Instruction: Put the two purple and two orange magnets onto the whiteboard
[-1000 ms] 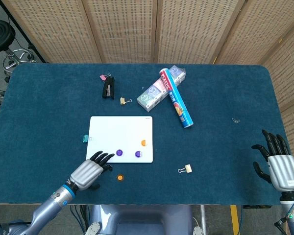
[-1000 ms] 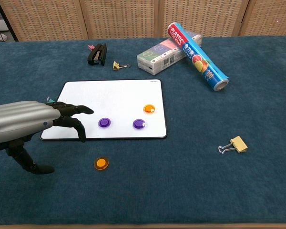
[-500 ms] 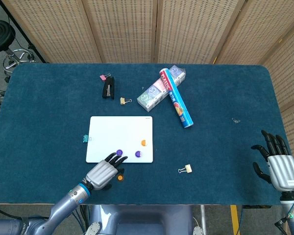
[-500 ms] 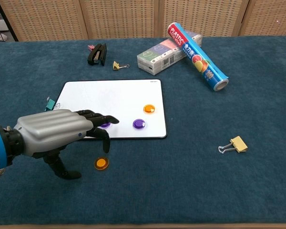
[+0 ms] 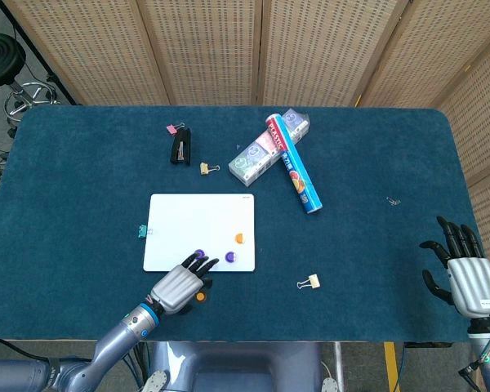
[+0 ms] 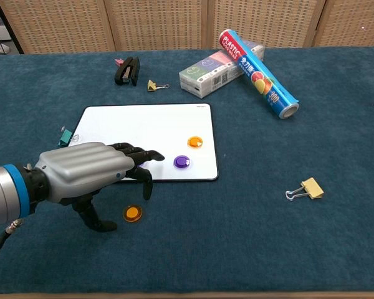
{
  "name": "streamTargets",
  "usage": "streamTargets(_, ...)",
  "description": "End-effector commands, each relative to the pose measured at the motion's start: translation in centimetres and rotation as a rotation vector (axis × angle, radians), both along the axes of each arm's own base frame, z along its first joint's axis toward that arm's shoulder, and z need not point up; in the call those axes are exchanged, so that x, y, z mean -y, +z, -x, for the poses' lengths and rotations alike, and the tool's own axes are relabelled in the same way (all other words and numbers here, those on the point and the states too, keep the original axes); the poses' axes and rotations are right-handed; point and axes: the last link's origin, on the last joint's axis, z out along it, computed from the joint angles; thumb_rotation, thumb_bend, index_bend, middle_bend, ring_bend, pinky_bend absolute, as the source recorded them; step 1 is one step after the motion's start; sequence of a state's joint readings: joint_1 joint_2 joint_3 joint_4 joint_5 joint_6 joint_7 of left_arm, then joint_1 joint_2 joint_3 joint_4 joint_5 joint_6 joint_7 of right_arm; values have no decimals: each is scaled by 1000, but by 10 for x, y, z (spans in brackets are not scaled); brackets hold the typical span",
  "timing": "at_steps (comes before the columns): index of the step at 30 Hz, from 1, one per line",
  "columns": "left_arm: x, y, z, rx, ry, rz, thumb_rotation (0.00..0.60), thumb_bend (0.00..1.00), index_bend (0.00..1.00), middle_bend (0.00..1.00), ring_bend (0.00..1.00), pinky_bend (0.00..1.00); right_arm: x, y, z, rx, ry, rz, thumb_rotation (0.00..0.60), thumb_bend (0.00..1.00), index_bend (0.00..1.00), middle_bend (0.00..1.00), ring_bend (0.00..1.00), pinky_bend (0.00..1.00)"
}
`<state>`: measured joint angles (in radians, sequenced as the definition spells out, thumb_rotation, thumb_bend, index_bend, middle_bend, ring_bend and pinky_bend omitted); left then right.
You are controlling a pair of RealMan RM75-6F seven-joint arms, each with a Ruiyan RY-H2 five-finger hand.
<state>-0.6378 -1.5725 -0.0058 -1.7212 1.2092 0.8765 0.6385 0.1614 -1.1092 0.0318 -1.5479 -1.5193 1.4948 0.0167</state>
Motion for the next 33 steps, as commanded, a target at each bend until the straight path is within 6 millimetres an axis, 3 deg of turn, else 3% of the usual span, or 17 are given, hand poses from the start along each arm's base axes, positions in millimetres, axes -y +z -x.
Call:
streamTargets(1, 0, -1, 0, -4, 1, -4, 600, 225, 401, 0, 0, 0, 0, 0, 0, 5, -1, -2, 600, 401, 312, 0, 0, 0)
streamTargets(24, -2, -12, -4, -6, 14, -2, 600, 233, 414, 0, 0, 0, 0, 1, 0, 11, -5, -9, 600, 402, 314, 0, 0, 0)
streamTargets(33, -3, -14, -6, -9, 16, -10, 600, 245, 477, 0, 0, 0, 0, 1, 1, 14, -9, -11, 600, 401, 316, 0, 0, 0)
